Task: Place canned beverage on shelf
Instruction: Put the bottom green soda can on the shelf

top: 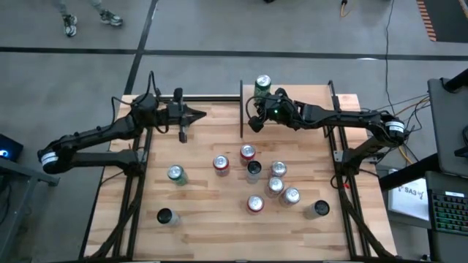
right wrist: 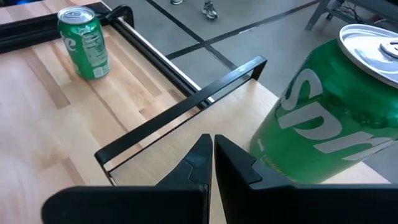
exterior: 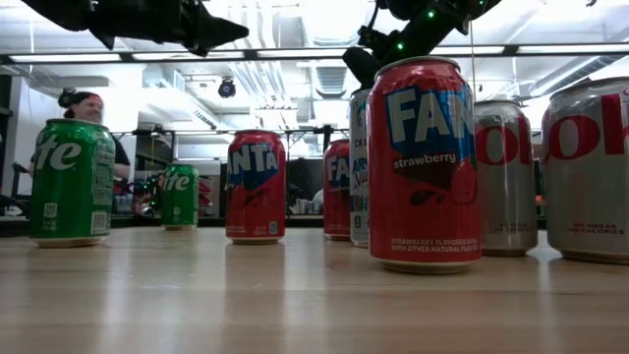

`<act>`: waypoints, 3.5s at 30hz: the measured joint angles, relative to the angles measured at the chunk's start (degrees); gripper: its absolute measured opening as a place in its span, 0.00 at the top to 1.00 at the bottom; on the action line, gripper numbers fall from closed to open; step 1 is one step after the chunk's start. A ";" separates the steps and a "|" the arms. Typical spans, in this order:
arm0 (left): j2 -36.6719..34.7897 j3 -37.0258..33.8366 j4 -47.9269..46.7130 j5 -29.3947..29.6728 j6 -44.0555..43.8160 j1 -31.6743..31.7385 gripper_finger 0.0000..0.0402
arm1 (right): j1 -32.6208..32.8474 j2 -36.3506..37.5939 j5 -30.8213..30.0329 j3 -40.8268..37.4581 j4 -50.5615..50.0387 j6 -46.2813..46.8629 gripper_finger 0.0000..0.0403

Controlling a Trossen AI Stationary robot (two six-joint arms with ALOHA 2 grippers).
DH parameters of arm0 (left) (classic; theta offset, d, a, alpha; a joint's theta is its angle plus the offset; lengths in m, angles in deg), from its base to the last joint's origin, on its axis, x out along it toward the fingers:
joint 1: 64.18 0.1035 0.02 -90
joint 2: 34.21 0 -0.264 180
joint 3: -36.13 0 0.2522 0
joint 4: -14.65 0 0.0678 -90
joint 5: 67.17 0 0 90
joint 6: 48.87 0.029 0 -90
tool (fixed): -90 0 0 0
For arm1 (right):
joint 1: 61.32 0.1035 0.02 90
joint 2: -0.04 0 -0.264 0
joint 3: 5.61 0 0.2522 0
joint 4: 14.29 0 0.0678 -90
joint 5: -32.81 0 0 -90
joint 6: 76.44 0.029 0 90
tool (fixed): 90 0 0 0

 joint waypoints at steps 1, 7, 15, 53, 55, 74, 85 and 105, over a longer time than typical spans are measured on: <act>-0.05 -0.43 0.19 -0.01 -0.35 -0.01 1.00 | 0.00 0.00 0.00 0.00 -0.01 0.04 0.98; -1.72 -2.89 1.78 -0.03 -3.10 -0.01 1.00 | -0.02 -0.02 -0.15 0.00 -0.05 0.04 0.98; -4.90 -3.67 2.65 -0.03 -5.16 -0.01 1.00 | -2.42 -0.07 -0.26 -0.09 -0.49 -3.71 0.98; -3.83 -4.02 2.57 0.01 -6.79 -0.01 1.00 | -8.56 -0.09 -0.18 -0.13 1.34 -8.08 0.98; -3.83 -4.02 2.55 0.01 -6.79 -0.01 1.00 | -8.67 -0.11 -0.19 -0.13 1.39 -8.10 0.98; -3.83 -4.02 2.51 0.01 -7.36 -0.03 1.00 | -8.68 -1.70 -0.32 -0.13 3.03 -9.83 0.98; -3.83 -4.02 2.52 0.01 -8.79 -0.03 1.00 | -8.02 -1.09 -0.33 -0.13 2.88 -9.33 0.98; -4.03 -6.36 6.17 0.39 -30.07 -11.38 1.00 | 6.68 4.59 -0.15 0.02 -2.24 -8.14 0.98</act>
